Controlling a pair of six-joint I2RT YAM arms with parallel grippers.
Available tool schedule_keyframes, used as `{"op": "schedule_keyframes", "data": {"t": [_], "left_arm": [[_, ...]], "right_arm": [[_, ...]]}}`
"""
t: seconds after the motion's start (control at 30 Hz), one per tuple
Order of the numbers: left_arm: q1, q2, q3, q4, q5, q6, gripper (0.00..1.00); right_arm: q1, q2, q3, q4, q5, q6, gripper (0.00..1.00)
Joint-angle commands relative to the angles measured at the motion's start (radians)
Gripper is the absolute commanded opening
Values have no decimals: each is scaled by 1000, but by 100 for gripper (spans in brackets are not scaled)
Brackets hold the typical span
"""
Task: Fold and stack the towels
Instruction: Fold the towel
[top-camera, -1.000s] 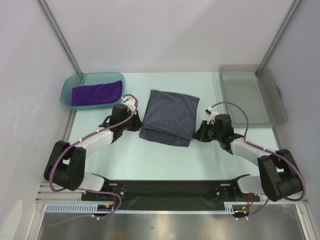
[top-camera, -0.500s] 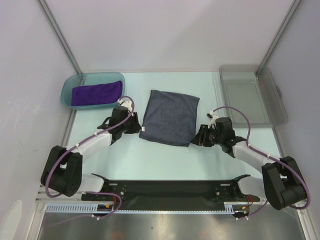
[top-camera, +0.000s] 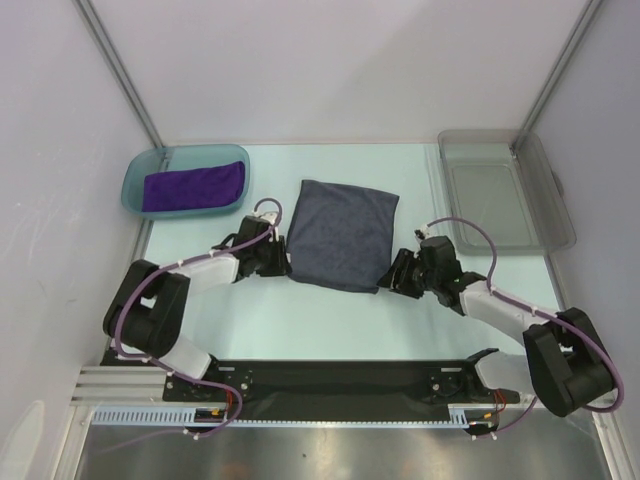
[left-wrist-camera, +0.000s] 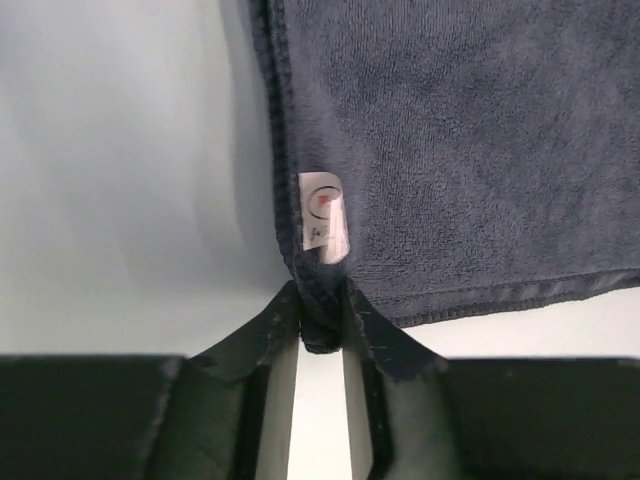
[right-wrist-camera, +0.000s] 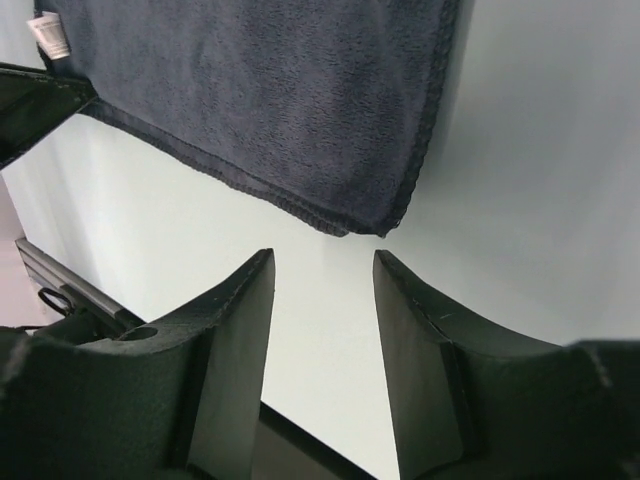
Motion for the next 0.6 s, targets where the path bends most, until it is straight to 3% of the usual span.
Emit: {"op": "schedule_keyframes", "data": {"t": [0.0, 0.07, 0.2, 0.43, 0.57], "left_arm": [[-24, 39, 7, -7, 32, -45, 25], [-44, 40, -1, -16, 22, -56, 15], [-75, 4, -24, -42, -6, -94, 6], [-78, -67, -59, -75, -37, -154, 3], [-78, -87, -53, -127, -76, -153, 7]], "right_arm": [[52, 25, -28, 133, 97, 109, 49], [64, 49, -45, 166, 120, 110, 47], [69, 124, -40, 218, 131, 86, 37], [118, 180, -46, 236, 207, 46, 34], [116, 164, -43, 166, 247, -11, 7]]}}
